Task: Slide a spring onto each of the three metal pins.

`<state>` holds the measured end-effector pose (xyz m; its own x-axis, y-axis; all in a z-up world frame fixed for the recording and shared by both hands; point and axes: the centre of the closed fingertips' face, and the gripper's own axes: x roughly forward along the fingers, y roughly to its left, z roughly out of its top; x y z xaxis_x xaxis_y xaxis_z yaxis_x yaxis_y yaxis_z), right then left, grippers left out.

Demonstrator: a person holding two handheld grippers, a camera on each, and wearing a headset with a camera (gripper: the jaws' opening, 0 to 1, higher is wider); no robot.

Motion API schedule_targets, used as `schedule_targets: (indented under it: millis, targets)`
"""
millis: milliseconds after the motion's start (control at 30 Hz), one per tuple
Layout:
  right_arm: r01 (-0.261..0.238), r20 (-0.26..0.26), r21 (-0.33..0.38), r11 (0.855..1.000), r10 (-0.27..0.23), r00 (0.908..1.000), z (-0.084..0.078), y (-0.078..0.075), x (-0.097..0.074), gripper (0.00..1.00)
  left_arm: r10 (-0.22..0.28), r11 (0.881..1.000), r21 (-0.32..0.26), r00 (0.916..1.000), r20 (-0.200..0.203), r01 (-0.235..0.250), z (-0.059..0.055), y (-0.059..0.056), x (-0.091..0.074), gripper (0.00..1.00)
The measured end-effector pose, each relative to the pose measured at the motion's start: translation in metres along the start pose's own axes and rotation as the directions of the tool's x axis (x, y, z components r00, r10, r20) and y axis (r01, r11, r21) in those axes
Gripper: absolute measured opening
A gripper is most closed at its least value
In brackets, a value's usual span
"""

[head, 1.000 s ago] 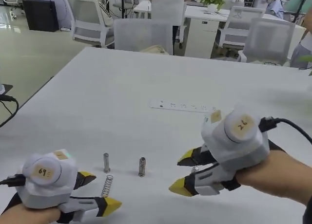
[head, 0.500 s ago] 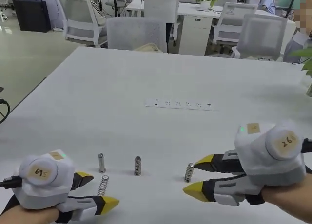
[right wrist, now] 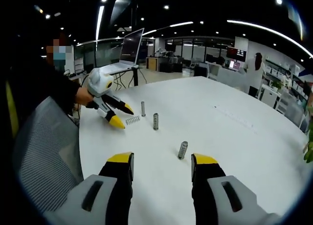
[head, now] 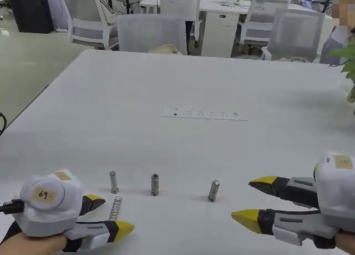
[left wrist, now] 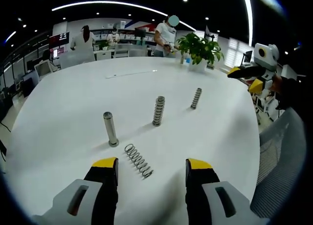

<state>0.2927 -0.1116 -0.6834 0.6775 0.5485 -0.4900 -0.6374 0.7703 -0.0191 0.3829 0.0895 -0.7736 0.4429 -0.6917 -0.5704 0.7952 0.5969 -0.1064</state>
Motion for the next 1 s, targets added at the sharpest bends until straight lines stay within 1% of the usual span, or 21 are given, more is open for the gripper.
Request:
schedule_targets:
  millis: [100,167,200,267,333,400,533,600,767,933,1000]
  targets:
    - [0.006,0.001,0.025,1.0,-0.006,1.0,-0.007,0.0,0.0,0.5,0.004,1.0,-0.002,1.0,-0.002,-0.004,0.0,0.001,0.0,0.5]
    - [0.01,0.014,0.049,0.999,-0.011,0.9998,-0.009,0.0,-0.001,0.56,0.006,1.0,-0.003,1.0,-0.003,-0.006,-0.001,0.001,0.001,0.49]
    - [0.012,0.023,0.058,0.998,-0.013,0.9996,-0.009,0.0,-0.001,0.6,0.009,1.0,-0.002,0.9999,-0.005,-0.009,-0.002,0.002,0.001,0.49]
    - [0.019,0.033,0.071,0.997,-0.021,0.9992,-0.01,0.0,-0.002,0.65,0.01,1.0,-0.006,0.9999,-0.009,-0.01,-0.003,0.003,0.001,0.47]
    - [0.015,0.038,0.08,0.997,-0.018,0.9991,-0.011,0.001,-0.002,0.69,0.02,1.0,-0.009,0.9998,-0.009,-0.021,-0.004,0.005,0.001,0.45]
    - [0.018,0.048,0.083,0.996,-0.022,0.9986,-0.01,0.0,-0.002,0.75,0.021,1.0,-0.013,0.9997,-0.01,-0.022,-0.004,0.006,0.002,0.43]
    - [0.024,0.054,0.089,0.996,-0.028,0.9981,-0.01,-0.001,-0.001,0.81,0.031,0.999,-0.011,0.9994,-0.015,-0.031,-0.006,0.008,0.002,0.39]
    - [0.026,0.051,0.086,0.996,-0.03,0.9982,-0.01,-0.001,-0.001,0.81,0.033,0.999,-0.014,0.9993,-0.017,-0.033,-0.007,0.009,0.002,0.36]
    - [0.028,0.052,0.087,0.996,-0.033,0.9981,-0.009,-0.001,-0.001,0.81,0.048,0.999,0.002,0.9984,-0.031,-0.048,-0.009,0.012,0.002,0.33]
    - [0.03,0.047,0.087,0.996,-0.034,0.9983,-0.011,-0.002,-0.002,0.81,0.062,0.998,0.01,0.9975,-0.034,-0.061,-0.011,0.015,0.003,0.27]
    - [0.03,0.045,0.09,0.996,-0.034,0.9984,-0.012,-0.002,-0.002,0.8,0.073,0.997,0.015,0.9967,-0.036,-0.072,-0.012,0.017,0.003,0.24]
